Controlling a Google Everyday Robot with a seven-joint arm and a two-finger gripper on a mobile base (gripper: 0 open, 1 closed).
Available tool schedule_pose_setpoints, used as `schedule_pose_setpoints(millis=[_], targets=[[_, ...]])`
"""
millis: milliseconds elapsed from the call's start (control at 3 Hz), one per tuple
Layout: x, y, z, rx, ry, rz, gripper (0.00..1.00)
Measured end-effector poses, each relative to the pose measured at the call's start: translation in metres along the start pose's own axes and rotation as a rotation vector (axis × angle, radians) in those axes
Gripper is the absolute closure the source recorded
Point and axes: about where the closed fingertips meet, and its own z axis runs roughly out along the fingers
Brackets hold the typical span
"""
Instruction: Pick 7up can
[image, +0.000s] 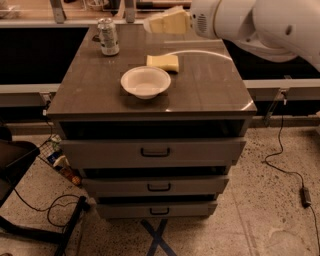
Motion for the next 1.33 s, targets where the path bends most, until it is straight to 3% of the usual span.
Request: schedule_pose_setpoints(millis=[333,667,1000,1333], targets=[[0.014,0.001,0.055,0.007,0.029,0.016,0.00],[0.014,0.001,0.054,0.008,0.028,0.015,0.00],[0.027,0.006,0.075,-0.006,0.036,0.037,0.00],[0.058,0.003,0.111,-0.004,0.060,0.084,0.00]])
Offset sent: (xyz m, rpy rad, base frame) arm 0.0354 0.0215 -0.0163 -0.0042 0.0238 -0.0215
